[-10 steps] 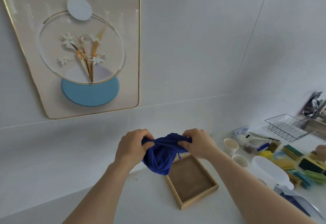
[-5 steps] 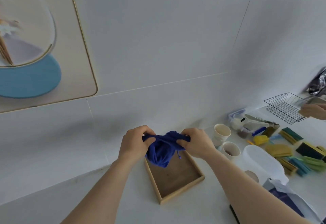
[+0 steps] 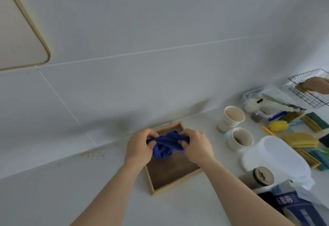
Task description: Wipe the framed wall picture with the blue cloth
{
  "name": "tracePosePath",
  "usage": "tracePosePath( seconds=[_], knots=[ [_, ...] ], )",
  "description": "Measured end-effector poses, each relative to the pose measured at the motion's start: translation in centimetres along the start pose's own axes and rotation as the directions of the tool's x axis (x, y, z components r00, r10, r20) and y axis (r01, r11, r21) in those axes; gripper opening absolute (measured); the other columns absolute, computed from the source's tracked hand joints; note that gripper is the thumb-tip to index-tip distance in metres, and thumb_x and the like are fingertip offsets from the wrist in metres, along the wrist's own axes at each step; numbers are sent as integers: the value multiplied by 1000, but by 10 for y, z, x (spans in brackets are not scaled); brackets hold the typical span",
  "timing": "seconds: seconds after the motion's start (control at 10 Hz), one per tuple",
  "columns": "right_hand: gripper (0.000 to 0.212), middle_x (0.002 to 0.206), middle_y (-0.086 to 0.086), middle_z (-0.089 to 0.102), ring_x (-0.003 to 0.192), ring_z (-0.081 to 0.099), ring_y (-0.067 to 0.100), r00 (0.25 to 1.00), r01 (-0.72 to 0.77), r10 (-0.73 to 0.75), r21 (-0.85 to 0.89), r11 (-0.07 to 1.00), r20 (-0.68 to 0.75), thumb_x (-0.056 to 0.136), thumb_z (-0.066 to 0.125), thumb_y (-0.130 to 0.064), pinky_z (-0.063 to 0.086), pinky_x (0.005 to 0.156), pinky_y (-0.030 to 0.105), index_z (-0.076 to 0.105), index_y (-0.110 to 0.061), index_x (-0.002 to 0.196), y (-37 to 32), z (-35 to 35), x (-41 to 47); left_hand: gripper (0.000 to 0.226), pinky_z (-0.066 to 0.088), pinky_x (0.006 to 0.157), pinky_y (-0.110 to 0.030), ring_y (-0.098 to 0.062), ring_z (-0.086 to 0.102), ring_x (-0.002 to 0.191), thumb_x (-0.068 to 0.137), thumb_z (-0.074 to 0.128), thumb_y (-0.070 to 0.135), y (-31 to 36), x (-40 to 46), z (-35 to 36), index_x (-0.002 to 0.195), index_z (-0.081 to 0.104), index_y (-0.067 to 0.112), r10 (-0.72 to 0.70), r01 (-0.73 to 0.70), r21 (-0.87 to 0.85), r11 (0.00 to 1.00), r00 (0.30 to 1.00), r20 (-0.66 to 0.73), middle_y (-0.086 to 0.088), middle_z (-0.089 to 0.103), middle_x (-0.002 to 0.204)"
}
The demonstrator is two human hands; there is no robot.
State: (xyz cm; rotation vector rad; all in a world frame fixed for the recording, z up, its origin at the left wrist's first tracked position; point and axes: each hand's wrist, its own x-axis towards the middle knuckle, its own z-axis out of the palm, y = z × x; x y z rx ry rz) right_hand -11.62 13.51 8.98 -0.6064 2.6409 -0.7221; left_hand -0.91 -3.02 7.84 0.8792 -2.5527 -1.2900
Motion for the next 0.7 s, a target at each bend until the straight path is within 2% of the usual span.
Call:
tracePosePath(
  seconds=[0.1,0.2,0.3,0.4,0.5,0.6,0.7],
  knots=[
    [26,111,2,75,100,69,27,1000,-13,13,10,1000,14,98,60,-15,59,84,44,70,-29,118,12,18,2,33,49,88,-25,-12,65,101,94,58,-1,-13,1,21,106,70,28,-17,16,48,999,999,29,9,71,107],
    [38,131,0,69,117,64,27,998,22,-20,-26,999,60,101,57,-14,55,95,41,64,-29,135,28,36,1,36,45,89,-21,-12,60,108,97,54,-1,-26,-4,40,120,66,24,27,-41,155,987,995,94,7,65,121],
    [52,159,-1,49,142,49,27,975,87,-50,-168,982,217,106,54,-25,47,111,42,43,-30,156,44,49,-2,46,48,103,-26,-14,55,126,100,54,4,-39,-11,55,140,55,26,45,-90,243,966,982,185,8,56,141],
    [68,176,4,20,162,17,30,922,190,-41,-356,915,386,107,50,-44,19,132,46,18,-30,166,56,61,-7,63,34,121,-33,-16,33,151,103,56,18,-49,-17,64,159,30,27,5,-126,376,918,952,308,9,33,166],
    [76,178,5,-1,164,-9,29,898,257,-32,-463,848,439,107,38,-58,-5,134,51,1,-31,167,67,68,-11,77,6,132,-39,-19,1,161,105,51,40,-55,-20,69,165,4,26,-53,-215,533,818,895,443,6,2,174],
    [78,177,4,-12,162,-21,30,897,242,1,-495,835,441,104,28,-68,-11,132,54,-5,-34,166,71,73,-15,89,-4,131,-46,-23,-16,159,102,45,56,-59,-25,69,163,-13,27,-98,-292,620,729,851,516,5,-18,172],
    [85,176,4,-19,160,-25,31,903,208,24,-484,850,430,97,19,-80,-14,131,57,-5,-36,166,65,68,-18,91,-10,130,-48,-25,-22,158,99,40,65,-61,-33,62,161,-18,32,-69,-314,645,697,866,496,7,-28,167]
  ],
)
